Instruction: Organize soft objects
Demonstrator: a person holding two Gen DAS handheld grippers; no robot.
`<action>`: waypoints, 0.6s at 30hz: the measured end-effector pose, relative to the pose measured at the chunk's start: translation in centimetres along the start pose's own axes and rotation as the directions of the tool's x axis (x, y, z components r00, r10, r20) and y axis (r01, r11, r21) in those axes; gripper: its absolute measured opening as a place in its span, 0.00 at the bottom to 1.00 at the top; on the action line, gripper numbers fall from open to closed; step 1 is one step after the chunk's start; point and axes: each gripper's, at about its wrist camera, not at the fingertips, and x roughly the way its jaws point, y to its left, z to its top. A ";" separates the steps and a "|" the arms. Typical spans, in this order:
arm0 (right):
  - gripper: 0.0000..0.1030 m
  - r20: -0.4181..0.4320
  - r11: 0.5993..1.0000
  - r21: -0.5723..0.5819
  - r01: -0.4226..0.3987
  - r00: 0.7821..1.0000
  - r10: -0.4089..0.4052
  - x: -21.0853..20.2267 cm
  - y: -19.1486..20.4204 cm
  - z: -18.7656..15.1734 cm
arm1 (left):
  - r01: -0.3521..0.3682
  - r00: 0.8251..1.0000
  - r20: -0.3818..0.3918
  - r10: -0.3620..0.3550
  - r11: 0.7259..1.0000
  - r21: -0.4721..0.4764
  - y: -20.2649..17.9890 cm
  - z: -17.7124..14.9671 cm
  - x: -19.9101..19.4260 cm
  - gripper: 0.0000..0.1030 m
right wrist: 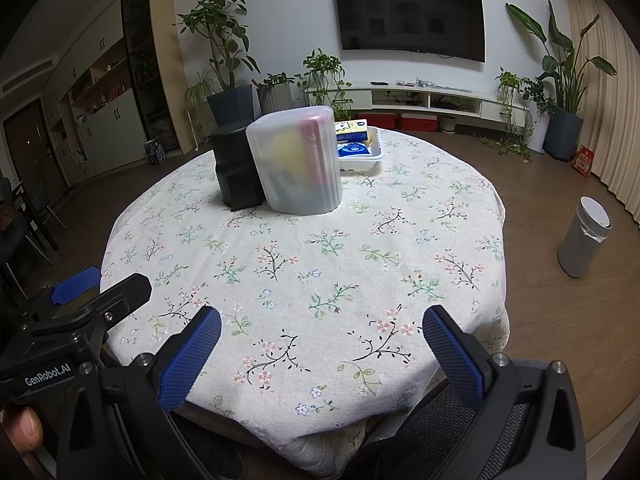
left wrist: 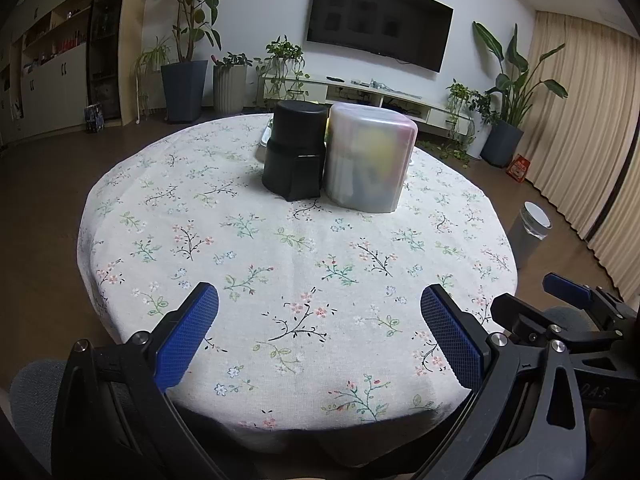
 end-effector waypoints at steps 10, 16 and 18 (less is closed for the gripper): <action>1.00 0.000 1.000 0.000 0.000 1.000 0.000 0.0 0.0 0.0 | 0.001 1.000 0.004 -0.001 1.000 0.000 0.2 0.0 -0.1 1.00; 1.00 -0.002 1.000 -0.001 0.000 1.000 0.000 0.0 -0.1 0.0 | 0.001 1.000 0.007 -0.001 1.000 0.001 0.3 0.0 -0.1 1.00; 1.00 0.000 1.000 0.000 0.000 1.000 0.000 0.0 0.0 0.0 | 0.002 1.000 0.007 -0.002 1.000 0.001 0.3 0.0 -0.1 1.00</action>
